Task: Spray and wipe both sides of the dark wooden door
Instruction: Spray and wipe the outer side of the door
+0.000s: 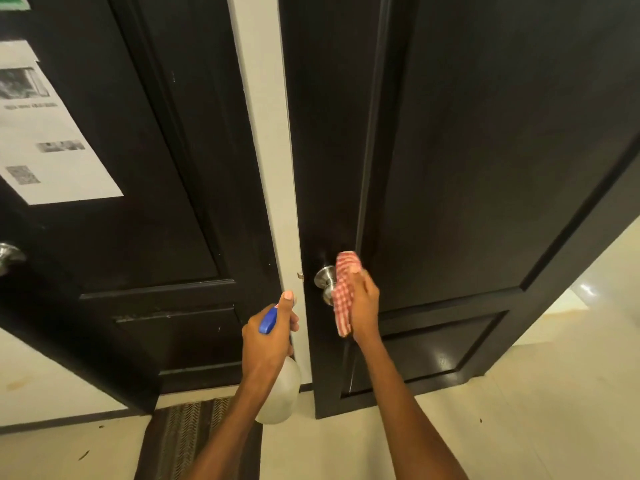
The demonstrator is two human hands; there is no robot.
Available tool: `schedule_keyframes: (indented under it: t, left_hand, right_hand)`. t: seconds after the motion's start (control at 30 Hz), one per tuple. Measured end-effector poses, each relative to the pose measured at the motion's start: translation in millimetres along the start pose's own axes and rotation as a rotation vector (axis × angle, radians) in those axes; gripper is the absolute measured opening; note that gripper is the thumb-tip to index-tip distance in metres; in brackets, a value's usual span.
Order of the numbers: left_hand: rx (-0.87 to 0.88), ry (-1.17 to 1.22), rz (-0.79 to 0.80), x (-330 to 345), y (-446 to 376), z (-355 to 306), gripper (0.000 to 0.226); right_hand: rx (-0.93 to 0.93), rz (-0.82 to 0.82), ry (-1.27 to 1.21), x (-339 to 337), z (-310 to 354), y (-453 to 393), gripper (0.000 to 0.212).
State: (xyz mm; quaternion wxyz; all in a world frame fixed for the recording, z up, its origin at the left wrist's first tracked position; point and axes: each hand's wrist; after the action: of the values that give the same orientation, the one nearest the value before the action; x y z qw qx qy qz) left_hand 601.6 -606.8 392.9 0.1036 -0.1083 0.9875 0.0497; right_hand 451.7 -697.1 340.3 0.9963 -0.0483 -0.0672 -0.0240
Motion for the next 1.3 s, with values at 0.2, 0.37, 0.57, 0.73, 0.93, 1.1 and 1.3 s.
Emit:
schedule_keyframes:
  t: [0.2,0.37,0.57,0.73,0.93,1.1,1.3]
  left_hand:
    - [-0.011,-0.002,-0.03,1,-4,-2,0.06]
    - [-0.026,0.005,-0.029,3,-6,-5,0.058]
    - [-0.006,0.023,-0.062,-2,-1,-7,0.057]
    - [0.008,0.006,-0.069,-7,3,-4,0.059]
    - [-0.001,-0.004,-0.038,7,3,-12,0.062]
    - [0.022,-0.004,-0.019,9,7,-13,0.063]
    - [-0.013,0.008,-0.06,5,13,-7,0.055]
  right_hand:
    - [-0.474,0.268,1.413,-6,-17,-10,0.054]
    - [-0.513,0.334,1.494,-26,-16,-19,0.06]
    - [-0.02,-0.021,0.777,4,-31,-10,0.055]
    - [-0.538,0.074,1.498,-1,-17,-17,0.051]
    - [-0.592,0.304,1.565,-17,-20,-17,0.064]
    - [-0.108,0.12,1.097,-7,-31,-6,0.071]
    - [0.156,-0.141,0.24,15,-28,-5,0.041]
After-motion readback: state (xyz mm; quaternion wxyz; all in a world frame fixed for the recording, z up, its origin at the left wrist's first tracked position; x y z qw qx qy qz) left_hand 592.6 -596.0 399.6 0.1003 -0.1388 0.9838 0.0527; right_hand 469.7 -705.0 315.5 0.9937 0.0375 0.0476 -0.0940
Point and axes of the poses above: each hand's wrist, its own y-axis away from the middle knuckle, its own x-axis out of the palm, z = x × y, and after that the axes turned 11 degrees about z, right-handed
